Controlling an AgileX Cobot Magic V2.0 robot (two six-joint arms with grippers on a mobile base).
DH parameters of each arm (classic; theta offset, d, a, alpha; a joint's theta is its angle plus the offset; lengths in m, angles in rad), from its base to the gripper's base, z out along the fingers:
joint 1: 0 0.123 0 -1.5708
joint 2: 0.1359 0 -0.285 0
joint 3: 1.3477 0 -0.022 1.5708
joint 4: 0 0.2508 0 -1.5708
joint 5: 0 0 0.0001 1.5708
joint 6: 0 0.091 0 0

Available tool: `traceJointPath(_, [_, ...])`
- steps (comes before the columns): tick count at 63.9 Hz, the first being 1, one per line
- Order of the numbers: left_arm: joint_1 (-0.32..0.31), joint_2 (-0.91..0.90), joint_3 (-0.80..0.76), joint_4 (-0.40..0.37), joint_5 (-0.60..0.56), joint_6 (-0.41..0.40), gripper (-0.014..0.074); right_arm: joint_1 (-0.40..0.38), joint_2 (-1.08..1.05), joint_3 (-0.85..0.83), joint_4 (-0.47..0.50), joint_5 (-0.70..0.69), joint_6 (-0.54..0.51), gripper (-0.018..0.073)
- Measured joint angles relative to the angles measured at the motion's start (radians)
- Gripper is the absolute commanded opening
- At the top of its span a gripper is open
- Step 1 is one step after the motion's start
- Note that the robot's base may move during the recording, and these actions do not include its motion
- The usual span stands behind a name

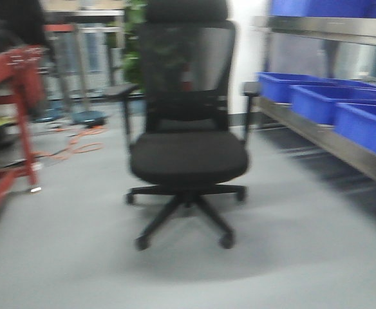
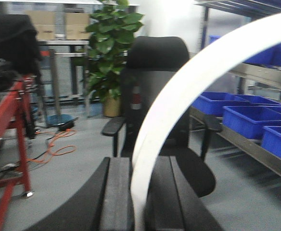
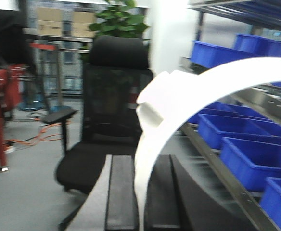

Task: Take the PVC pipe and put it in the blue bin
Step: 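Hold the arc in both grippers while the base drives to the blue bins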

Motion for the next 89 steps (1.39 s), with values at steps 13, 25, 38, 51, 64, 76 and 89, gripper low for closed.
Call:
traceJointPath(13, [0.0,0.0,0.0,0.0,0.0,0.0,-0.0111,0.0,0.0,0.0,0.0,0.0,0.0,-0.0168])
traceJointPath(25, [0.0,0.0,0.0,0.0,0.0,0.0,-0.0111,0.0,0.0,0.0,0.0,0.0,0.0,-0.0168])
traceJointPath(38, [0.0,0.0,0.0,0.0,0.0,0.0,-0.0111,0.0,0.0,0.0,0.0,0.0,0.0,-0.0168])
traceJointPath(51, [0.0,0.0,0.0,0.0,0.0,0.0,-0.0111,0.0,0.0,0.0,0.0,0.0,-0.001,-0.0168])
traceJointPath(64, [0.0,0.0,0.0,0.0,0.0,0.0,-0.0111,0.0,0.0,0.0,0.0,0.0,-0.001,-0.0168])
traceJointPath(76, [0.0,0.0,0.0,0.0,0.0,0.0,-0.0111,0.0,0.0,0.0,0.0,0.0,-0.001,-0.0168])
traceJointPath(89, [0.0,0.0,0.0,0.0,0.0,0.0,-0.0111,0.0,0.0,0.0,0.0,0.0,-0.001,-0.0168])
